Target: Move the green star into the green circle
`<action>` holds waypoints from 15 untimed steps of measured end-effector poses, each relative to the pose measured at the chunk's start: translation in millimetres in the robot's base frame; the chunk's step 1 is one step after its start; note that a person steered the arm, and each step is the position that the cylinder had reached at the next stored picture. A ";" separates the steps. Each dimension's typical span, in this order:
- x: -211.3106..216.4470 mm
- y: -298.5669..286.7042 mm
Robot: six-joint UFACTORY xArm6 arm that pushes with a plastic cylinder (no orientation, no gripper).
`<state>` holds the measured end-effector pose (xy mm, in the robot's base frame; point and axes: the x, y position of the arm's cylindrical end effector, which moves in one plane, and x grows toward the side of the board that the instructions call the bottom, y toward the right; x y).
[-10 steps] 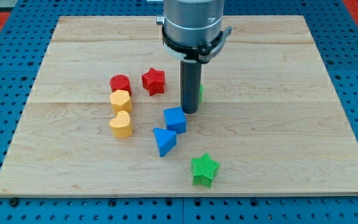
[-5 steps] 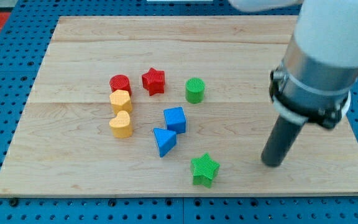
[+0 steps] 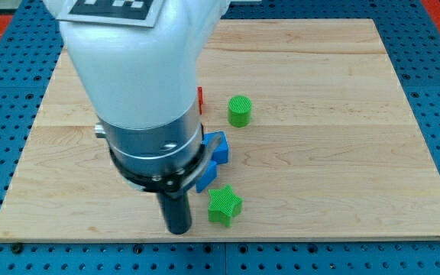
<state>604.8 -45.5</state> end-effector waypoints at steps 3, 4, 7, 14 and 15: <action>-63.3 125.9; -53.3 142.1; -135.8 132.6; -122.1 115.2; -139.7 115.5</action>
<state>465.1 70.0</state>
